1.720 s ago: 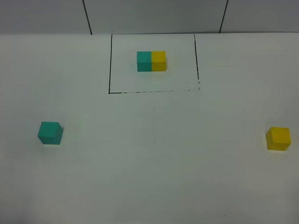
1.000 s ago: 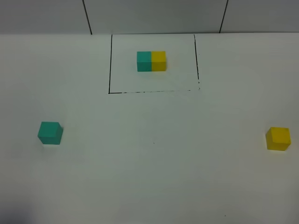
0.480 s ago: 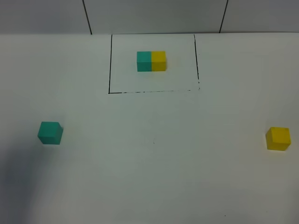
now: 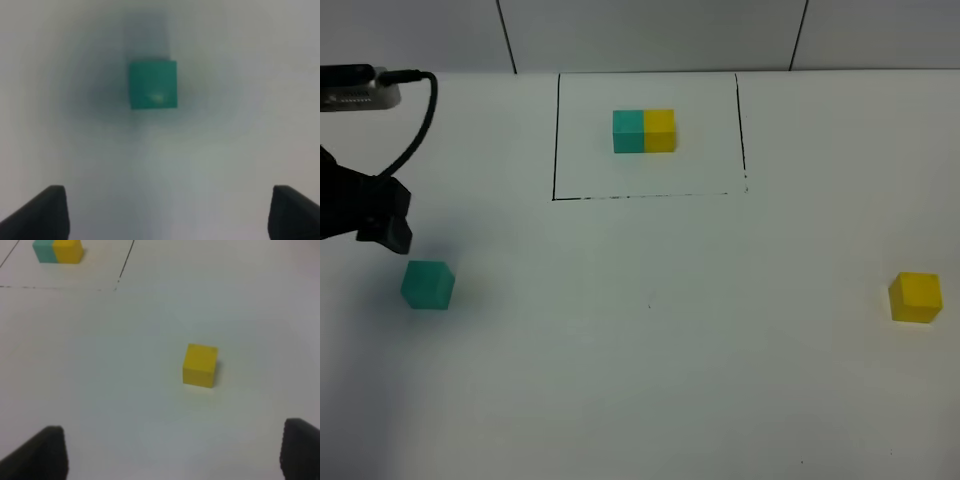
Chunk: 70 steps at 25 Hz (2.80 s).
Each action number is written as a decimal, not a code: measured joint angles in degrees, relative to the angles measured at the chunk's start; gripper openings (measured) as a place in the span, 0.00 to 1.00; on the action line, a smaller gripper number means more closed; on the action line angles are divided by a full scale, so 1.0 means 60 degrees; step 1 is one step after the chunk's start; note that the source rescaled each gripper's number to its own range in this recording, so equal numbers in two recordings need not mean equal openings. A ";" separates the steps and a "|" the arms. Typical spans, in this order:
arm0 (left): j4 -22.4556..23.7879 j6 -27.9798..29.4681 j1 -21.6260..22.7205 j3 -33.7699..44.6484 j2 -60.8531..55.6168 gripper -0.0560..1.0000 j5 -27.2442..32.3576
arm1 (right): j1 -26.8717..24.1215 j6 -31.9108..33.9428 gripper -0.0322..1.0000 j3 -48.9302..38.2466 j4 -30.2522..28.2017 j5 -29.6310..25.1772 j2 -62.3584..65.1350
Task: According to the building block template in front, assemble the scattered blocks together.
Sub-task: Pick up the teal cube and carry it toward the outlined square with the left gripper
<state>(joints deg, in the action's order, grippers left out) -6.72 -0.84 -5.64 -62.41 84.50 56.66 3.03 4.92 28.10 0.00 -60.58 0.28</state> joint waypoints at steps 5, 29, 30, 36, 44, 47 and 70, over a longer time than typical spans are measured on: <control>0.0008 0.0000 -0.0163 0.0000 0.1110 0.83 -0.0226 | 0.0000 0.0009 0.90 0.0000 0.0000 0.0000 0.0000; 0.0180 0.0009 -0.0061 0.1066 0.2384 0.83 -0.2855 | 0.0000 -0.0001 0.90 0.0000 0.0000 0.0000 0.0000; 0.0067 -0.0039 -0.0061 0.1066 0.2506 0.83 -0.2903 | 0.0000 -0.0001 0.90 0.0000 0.0000 0.0000 0.0000; -0.0026 -0.0049 -0.0061 0.1058 0.3116 0.83 -0.3087 | 0.0000 -0.0001 0.90 0.0000 0.0000 0.0000 0.0000; -0.0026 -0.0040 -0.0061 0.1058 0.3500 0.83 -0.3431 | 0.0000 0.0009 0.90 0.0000 0.0000 0.0000 0.0000; -0.0055 -0.0040 -0.0061 0.1056 0.3500 0.83 -0.3498 | 0.0000 0.0009 0.90 0.0000 0.0000 0.0000 0.0000; -0.0125 -0.0033 -0.0061 0.0985 0.3887 0.06 -0.3561 | 0.0000 0.0009 0.90 0.0000 0.0000 0.0000 0.0000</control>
<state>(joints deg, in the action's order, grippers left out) -7.48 -1.04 -6.00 -56.50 107.82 35.30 3.03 4.98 28.10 0.00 -60.58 0.28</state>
